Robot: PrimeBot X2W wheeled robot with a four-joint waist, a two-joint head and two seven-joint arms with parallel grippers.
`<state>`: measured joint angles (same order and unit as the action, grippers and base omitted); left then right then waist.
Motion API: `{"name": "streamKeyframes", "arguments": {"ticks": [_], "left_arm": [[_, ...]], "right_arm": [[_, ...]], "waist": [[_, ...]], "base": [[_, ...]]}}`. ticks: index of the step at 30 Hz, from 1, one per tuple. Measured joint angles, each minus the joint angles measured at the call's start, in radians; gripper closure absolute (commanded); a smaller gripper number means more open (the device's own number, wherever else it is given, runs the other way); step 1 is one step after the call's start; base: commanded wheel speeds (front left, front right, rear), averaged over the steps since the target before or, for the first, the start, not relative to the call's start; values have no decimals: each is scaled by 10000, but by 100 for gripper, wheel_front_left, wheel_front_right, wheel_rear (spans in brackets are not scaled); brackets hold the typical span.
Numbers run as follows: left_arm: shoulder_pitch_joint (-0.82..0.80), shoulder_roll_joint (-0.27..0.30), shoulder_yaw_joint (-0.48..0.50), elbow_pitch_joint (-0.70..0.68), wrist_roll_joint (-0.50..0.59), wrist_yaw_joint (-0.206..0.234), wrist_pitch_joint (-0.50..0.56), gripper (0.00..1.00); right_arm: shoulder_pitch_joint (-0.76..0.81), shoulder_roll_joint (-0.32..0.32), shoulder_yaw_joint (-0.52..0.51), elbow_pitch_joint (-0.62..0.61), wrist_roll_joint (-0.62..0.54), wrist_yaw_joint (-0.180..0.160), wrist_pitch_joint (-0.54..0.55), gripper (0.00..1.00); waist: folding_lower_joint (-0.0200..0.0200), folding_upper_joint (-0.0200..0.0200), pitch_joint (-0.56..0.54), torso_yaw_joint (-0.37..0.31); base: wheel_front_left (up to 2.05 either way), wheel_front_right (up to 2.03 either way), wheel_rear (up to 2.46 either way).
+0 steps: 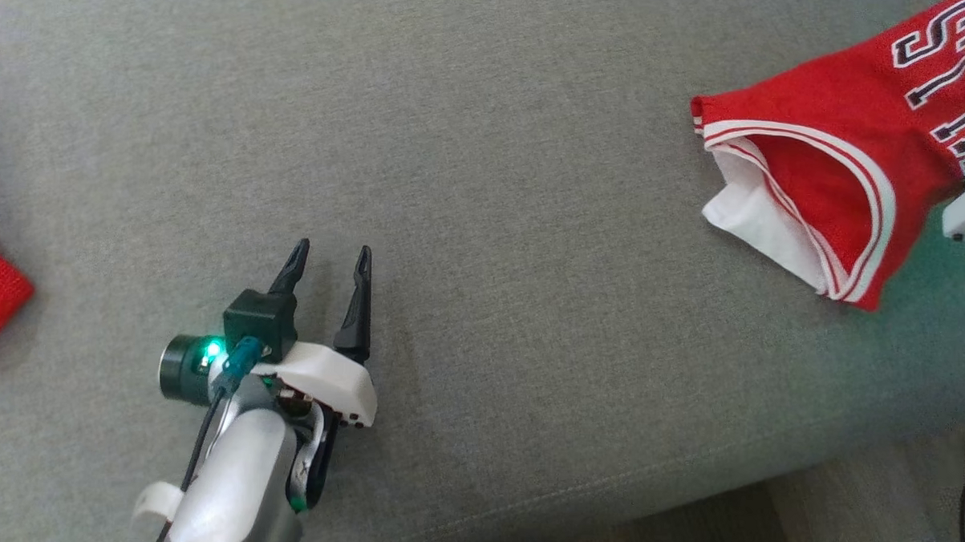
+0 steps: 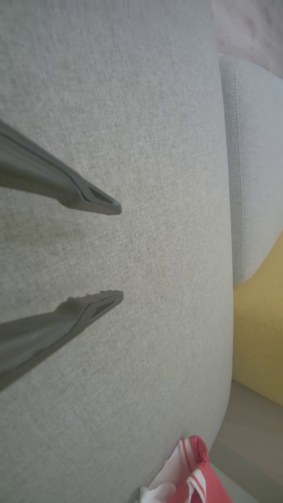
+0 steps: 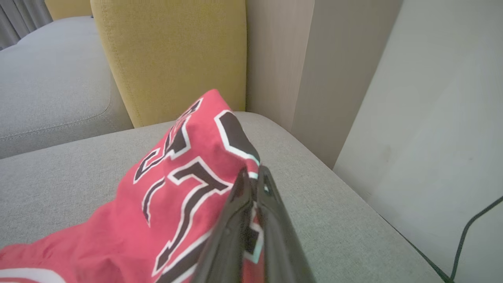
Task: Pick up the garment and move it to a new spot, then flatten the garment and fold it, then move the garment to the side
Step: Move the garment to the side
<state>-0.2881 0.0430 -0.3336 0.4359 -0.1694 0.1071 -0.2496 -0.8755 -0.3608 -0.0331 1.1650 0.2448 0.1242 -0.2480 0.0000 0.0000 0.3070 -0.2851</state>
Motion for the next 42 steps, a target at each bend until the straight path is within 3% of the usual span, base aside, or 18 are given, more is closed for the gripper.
{"name": "streamKeyframes", "arguments": {"ticks": [1, 2, 3, 4, 9, 12, 16, 22, 32, 42], "left_arm": [[2, 0, 13, 0, 0, 0, 0, 0], [2, -2, 19, 0, 0, 2, 0, 0], [5, -2, 25, 0, -4, 44, 0, 0], [12, -2, 27, -6, -6, 86, 0, 0], [45, -6, -19, -69, -144, 178, 0, 0], [227, -6, 38, -123, -221, 270, 0, 0], [620, -6, 288, -153, -272, 447, 0, 0], [1087, -4, 612, -226, -412, 646, 0, 0], [1770, -4, 997, -288, -240, 955, 2, 0], [2394, -2, 1281, -493, -136, 1030, 2, 0]], "right_arm": [[-8, 13, -205, -33, -232, 0, 0, 100], [-8, 23, -395, -48, -422, 0, 0, 72], [-7, 36, -543, -19, -631, 0, 0, 3], [2, 81, -763, -33, -744, 0, 0, 0], [183, 245, -1682, -1080, -1607, 0, -4, 0], [504, 922, -1877, -2305, -1655, 0, -46, 0], [1425, 1843, -1306, -3453, -1496, 0, -73, 0], [3106, 2564, -284, -4882, -1037, 0, -73, 0], [5221, 2993, 13, -5231, -936, 0, -73, 0], [5923, 3049, 514, -5216, -307, 0, -73, 0]], "waist": [[0, 0, -7, 36], [0, 0, -29, 58], [0, 0, -60, 75], [0, 0, -97, 89], [0, 0, -342, 226], [0, 0, -543, 411], [0, 0, -858, 794], [0, 0, -1331, 1633], [0, 0, -2098, 3033], [0, 0, -2496, 3171]], "base": [[0, 0, 0], [0, 0, 0], [0, 0, 0], [0, 0, 0], [0, 0, 0], [0, 0, 0], [0, 0, 0], [0, 0, 0], [0, 0, 0], [0, 0, 0]]}}
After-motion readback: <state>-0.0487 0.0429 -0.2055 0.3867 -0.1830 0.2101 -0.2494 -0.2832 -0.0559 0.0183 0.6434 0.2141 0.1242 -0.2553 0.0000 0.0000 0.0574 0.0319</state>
